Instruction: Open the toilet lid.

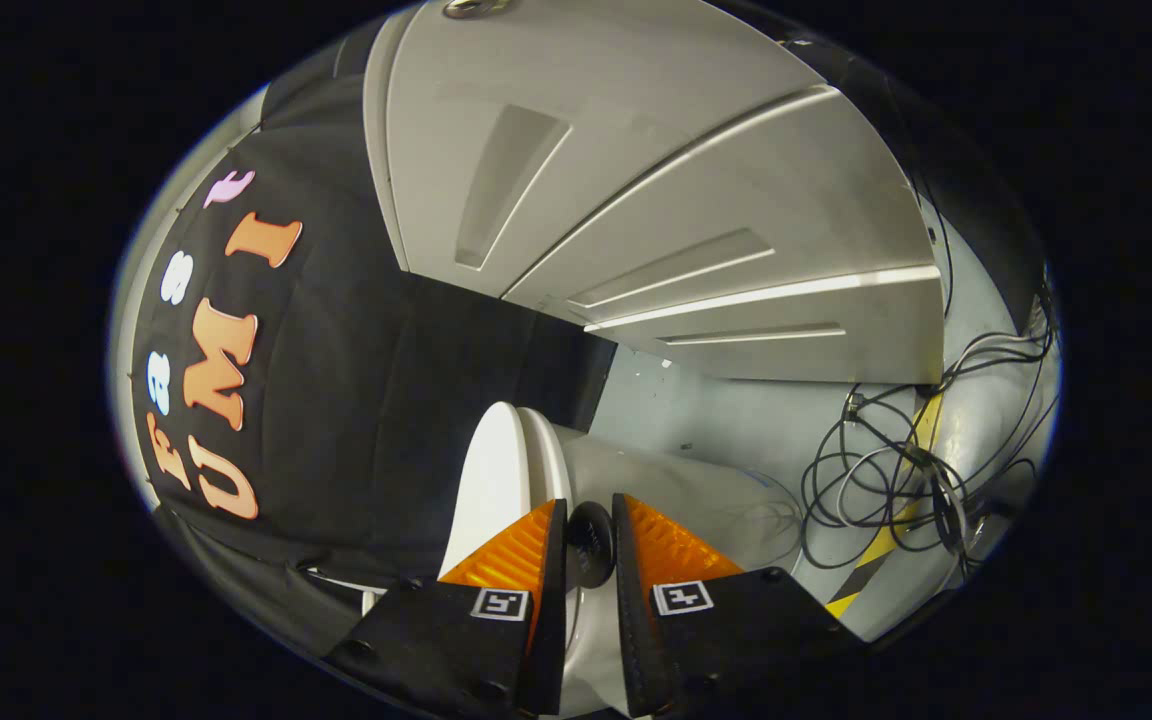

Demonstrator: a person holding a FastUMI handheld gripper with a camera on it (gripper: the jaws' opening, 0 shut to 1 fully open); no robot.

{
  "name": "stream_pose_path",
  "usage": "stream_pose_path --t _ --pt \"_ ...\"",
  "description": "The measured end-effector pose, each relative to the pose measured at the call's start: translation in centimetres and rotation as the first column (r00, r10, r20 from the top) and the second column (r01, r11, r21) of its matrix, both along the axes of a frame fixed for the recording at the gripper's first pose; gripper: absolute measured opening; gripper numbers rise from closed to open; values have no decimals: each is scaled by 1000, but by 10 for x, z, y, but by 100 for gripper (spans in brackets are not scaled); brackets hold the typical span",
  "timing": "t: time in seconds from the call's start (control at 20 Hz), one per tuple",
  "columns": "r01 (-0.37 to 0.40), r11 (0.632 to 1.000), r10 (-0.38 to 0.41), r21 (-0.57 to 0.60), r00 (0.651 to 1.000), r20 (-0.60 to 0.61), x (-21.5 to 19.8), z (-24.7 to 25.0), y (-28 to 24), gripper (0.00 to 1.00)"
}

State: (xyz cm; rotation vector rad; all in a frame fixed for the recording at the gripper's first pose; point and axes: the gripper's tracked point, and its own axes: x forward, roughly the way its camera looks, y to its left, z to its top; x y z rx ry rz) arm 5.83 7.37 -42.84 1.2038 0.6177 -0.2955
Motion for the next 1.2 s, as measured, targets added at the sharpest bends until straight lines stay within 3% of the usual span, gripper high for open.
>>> stream_pose_path --t 0.1,0.15,0.2,0.25,0.75,1.05,1.2 --pt "2 1000 -3 22 999 32 0 5 0 26" --pt "-9 1000 9 9 999 39 1 7 1 17" --pt "-16 1000 17 -16 999 48 1 12 1 16" --pt "-29 998 32 -52 998 51 0 13 1 9" --pt "-74 991 85 -110 992 94 8 44 4 8" --pt "-115 977 142 -182 980 142 21 94 17 8" --pt "-101 954 155 -283 972 176 37 121 22 8"
